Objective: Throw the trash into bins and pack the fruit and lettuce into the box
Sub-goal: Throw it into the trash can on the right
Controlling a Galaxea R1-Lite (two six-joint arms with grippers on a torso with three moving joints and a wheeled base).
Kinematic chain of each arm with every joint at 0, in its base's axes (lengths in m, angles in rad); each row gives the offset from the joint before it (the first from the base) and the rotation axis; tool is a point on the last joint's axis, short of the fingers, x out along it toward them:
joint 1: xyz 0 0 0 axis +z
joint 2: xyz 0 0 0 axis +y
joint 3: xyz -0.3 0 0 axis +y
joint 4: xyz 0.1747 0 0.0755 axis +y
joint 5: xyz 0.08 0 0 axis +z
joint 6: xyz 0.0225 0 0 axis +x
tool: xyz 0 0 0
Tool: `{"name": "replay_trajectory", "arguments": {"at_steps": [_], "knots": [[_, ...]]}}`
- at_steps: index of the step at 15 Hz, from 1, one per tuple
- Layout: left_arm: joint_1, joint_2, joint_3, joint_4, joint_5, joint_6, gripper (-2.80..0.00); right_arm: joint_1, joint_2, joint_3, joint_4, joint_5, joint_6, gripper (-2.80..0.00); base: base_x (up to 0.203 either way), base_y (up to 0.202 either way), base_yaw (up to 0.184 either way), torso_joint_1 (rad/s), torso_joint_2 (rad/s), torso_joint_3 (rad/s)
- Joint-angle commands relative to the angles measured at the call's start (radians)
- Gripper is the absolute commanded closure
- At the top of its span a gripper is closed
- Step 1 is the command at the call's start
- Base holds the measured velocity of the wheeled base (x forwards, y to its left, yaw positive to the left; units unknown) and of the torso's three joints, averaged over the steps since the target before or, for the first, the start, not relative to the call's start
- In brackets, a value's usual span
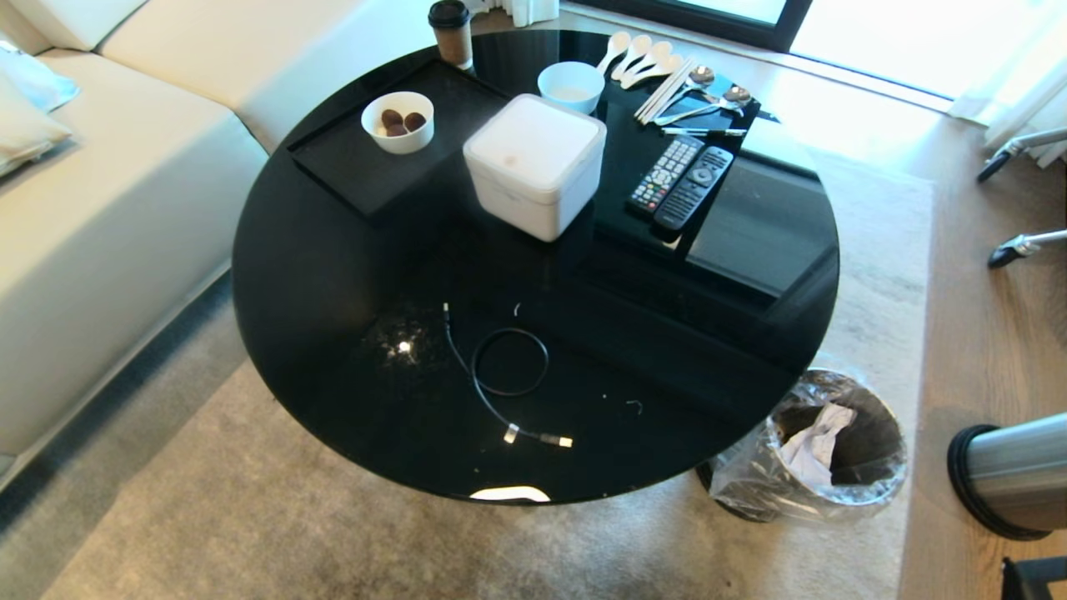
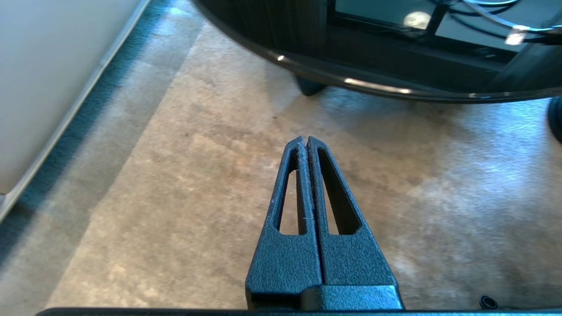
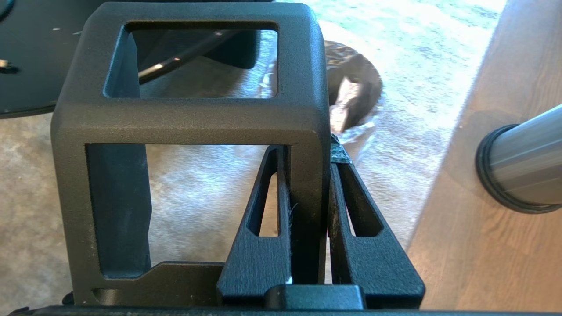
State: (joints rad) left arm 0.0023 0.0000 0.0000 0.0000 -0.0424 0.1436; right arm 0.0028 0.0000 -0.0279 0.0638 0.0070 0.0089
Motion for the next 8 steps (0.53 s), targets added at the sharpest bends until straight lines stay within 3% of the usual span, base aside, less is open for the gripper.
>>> {"name": "replay_trajectory", "arguments": {"at_steps": [1, 8], "knots": [[0.001, 0.002, 0.0, 0.0, -0.001, 0.001, 0.0, 0.0, 0.0, 0.0, 0.001, 0.001, 0.0, 0.0, 0.0, -0.185, 0.005, -0.001, 0.0, 0.004], [0.001, 0.002, 0.0, -0.002, -0.001, 0.001, 0.0, 0.0, 0.0, 0.0, 0.001, 0.001, -0.001, 0.0, 0.0, -0.189, 0.001, 0.004, 0.0, 0.002]]}}
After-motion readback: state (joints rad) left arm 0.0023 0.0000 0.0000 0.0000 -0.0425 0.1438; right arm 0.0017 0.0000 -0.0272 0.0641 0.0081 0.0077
